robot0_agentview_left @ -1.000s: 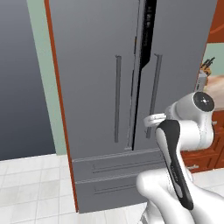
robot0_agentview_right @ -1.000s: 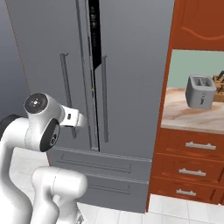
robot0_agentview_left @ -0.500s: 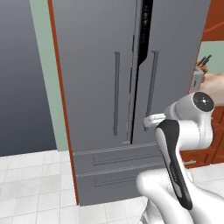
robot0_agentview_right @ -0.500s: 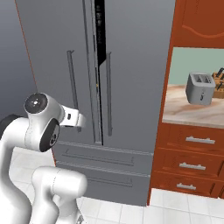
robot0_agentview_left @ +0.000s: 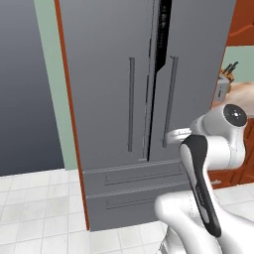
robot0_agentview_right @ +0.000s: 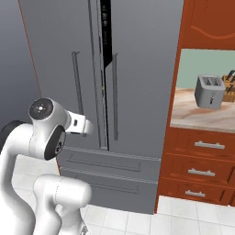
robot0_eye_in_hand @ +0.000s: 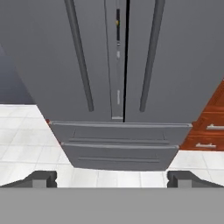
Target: Retrieve the peach and banana from the fridge and place them into the bowl on the dining table.
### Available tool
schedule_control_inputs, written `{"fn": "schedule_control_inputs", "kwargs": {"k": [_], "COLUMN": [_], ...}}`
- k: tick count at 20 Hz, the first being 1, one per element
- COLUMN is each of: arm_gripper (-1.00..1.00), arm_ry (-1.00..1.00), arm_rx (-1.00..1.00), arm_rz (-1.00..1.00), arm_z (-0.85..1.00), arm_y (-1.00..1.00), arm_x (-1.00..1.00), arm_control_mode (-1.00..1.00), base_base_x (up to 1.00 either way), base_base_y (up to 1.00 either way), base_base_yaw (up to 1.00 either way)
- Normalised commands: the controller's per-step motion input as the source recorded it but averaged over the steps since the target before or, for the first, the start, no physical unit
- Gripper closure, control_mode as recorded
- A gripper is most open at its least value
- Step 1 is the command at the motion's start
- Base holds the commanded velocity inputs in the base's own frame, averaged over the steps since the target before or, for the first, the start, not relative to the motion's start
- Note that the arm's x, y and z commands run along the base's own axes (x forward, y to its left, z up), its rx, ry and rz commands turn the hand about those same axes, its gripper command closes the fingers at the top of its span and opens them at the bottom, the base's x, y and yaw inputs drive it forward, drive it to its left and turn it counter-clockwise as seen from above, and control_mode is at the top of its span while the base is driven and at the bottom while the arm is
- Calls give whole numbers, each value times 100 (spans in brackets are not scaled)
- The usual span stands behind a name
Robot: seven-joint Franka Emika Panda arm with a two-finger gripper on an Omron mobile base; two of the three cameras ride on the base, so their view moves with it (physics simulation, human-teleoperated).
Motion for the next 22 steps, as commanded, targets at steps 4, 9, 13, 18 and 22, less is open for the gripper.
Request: {"fn": "schedule_control_inputs", "kwargs": {"k": [4, 9, 13, 18, 22], "arm_gripper": [-100, -100, -100, -100, -100], "arm_ry": [0, 0, 1, 0, -11], "arm_rx": [1, 1, 0, 0, 0], "arm_rz": [-1, 0, -1, 0, 0], "arm_z": [0, 11, 10, 0, 8], "arm_y": [-33, -25, -7, -20, -25], "arm_x": [3, 25, 62, 76, 60], "arm_control_mode": [-100, -100, -100, -100, -100], "base_base_x": [0, 0, 0, 0, 0], "base_base_y": [0, 0, 0, 0, 0], "base_base_yaw": [0, 0, 0, 0, 0]}}
